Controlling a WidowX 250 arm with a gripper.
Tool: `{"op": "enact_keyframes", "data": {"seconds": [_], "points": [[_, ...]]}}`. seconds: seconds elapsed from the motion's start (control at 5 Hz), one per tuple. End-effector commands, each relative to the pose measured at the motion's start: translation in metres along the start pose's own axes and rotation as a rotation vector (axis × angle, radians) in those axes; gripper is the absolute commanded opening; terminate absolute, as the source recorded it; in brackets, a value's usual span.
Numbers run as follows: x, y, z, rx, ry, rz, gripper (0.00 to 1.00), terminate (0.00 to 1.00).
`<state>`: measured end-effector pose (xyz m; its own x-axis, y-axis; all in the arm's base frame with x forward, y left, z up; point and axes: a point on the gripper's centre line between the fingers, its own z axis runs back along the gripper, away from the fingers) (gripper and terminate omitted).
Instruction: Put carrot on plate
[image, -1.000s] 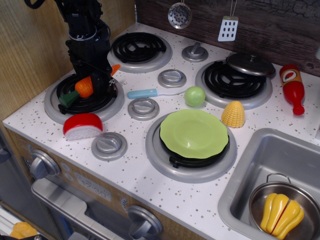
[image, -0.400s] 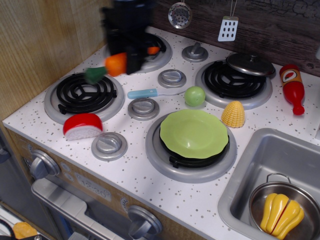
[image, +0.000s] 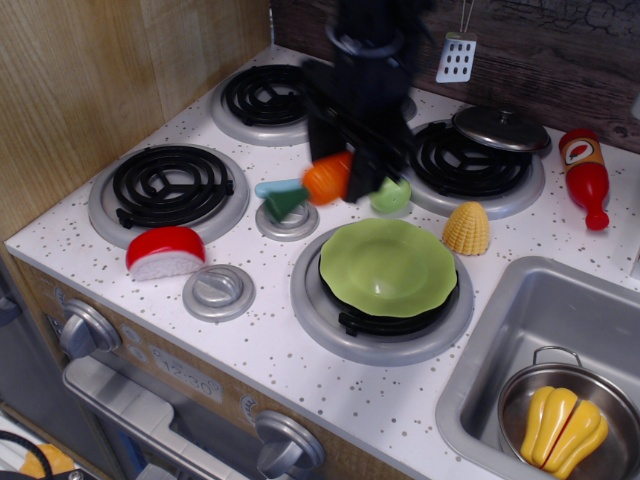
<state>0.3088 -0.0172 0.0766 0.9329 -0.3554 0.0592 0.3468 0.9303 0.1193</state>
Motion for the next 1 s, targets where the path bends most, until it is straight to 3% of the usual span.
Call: {"op": "enact_keyframes", "data": {"seconds": [0.0, 0.2, 0.4, 0.8], "points": [[0.0131, -0.0176, -0.0041, -0.045, -0.081, -0.021, 0.0, 0.0], [0.0168, -0.0185, -0.0118, -0.011, -0.127, -0.014, 0.0, 0.0], [0.0155, -0.0217, -0.0111, 0.044, -0.149, 0.001, 1.0, 0.0], [0.0155, -0.0217, -0.0111, 0.044, -0.149, 0.001, 1.0, 0.0]]}}
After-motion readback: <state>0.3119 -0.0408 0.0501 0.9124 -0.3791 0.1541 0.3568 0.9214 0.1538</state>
